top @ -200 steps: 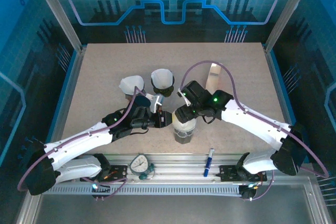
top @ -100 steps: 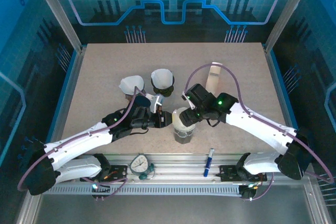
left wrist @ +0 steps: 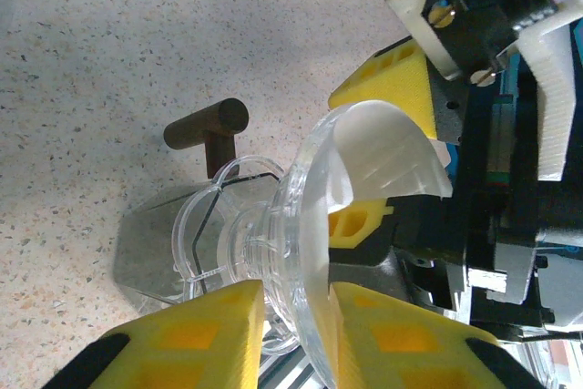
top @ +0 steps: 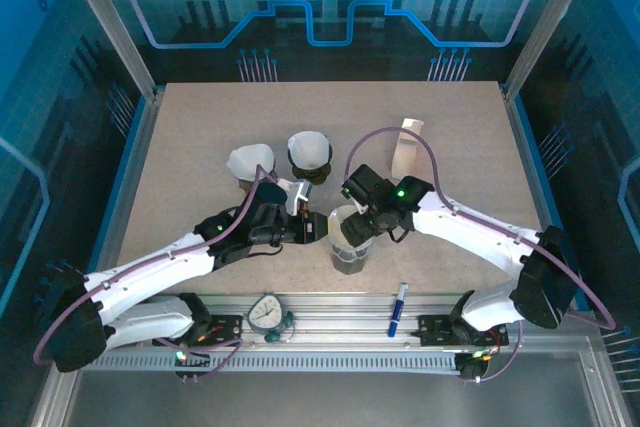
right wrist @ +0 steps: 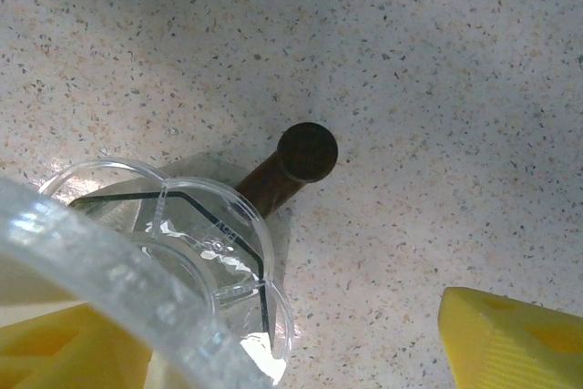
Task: Place the coffee filter in the dripper
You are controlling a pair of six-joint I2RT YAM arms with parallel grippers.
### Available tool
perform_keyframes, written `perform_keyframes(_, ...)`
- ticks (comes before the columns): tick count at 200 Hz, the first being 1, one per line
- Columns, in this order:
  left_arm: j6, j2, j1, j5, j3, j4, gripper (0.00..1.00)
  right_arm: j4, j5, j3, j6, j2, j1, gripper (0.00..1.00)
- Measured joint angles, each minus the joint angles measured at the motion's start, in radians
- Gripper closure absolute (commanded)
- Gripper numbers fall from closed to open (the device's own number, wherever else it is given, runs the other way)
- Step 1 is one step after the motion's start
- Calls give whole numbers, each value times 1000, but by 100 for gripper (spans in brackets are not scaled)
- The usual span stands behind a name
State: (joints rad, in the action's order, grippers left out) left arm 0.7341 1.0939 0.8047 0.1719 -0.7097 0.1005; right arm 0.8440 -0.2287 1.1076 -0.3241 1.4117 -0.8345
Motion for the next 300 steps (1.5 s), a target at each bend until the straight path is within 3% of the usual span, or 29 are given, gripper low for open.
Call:
perform_keyframes(92, 0, 0, 1, 0, 0, 0, 73, 2, -16, 0, 0, -18, -5, 19)
perform_keyframes(154, 0, 0, 1, 0, 0, 0, 72, -11, -61, 0, -24, -228, -9, 19)
perform_keyframes(300, 26, -46, 2, -26, 14, -1, 38, -59, -122, -44, -70, -343, -9, 18)
